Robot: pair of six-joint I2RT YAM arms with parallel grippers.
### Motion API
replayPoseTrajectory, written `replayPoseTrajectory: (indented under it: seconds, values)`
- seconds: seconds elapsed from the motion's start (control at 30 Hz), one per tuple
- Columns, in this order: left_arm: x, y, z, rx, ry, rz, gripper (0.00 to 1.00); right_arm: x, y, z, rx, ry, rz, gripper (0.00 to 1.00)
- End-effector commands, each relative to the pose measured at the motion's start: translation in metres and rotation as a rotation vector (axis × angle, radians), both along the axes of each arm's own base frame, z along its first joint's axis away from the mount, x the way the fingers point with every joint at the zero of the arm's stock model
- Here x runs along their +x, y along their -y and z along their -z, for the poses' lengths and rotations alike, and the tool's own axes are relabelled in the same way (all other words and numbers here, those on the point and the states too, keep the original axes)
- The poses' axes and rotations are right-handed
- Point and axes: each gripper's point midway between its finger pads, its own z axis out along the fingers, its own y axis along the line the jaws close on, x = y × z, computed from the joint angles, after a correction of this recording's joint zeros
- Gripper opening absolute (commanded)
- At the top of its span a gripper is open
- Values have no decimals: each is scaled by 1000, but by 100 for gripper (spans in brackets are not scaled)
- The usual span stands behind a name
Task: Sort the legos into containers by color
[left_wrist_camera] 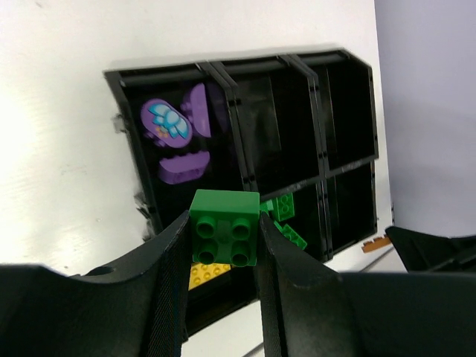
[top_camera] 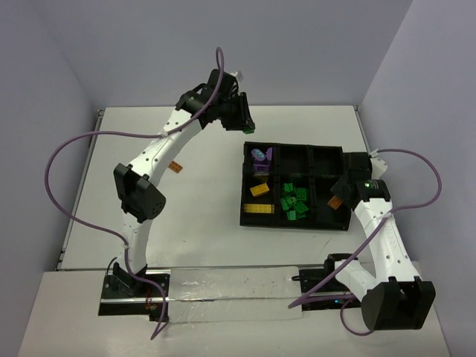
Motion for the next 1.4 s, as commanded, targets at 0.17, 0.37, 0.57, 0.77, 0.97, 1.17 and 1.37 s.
replayPoseTrajectory:
  seconds: [0.17, 0.37, 0.57, 0.77, 0.97, 1.17, 1.37]
  values:
    - [-38, 22, -3, -31, -61, 80, 0, -8, 5, 10, -19, 39, 22, 5]
    - [-62, 49, 2, -60, -47, 155, 0, 7, 0, 29, -21, 44, -59, 50]
    - [-58, 53, 7, -33, -26, 171, 0, 21, -8, 14, -10, 90, -130, 82]
    - [-75, 64, 8, -24, -27, 208, 0, 22, -17, -33, 3, 211, -184, 83]
    - [-127, 102, 54, 51, -87, 297, 0, 4, -19, -70, -6, 305, -197, 84]
    - [-144, 125, 93, 104, -101, 309, 0, -7, -19, -96, -24, 394, -199, 88]
    - [-131, 124, 133, 212, -94, 252, 27, -18, -27, -120, 1, 477, -226, 88]
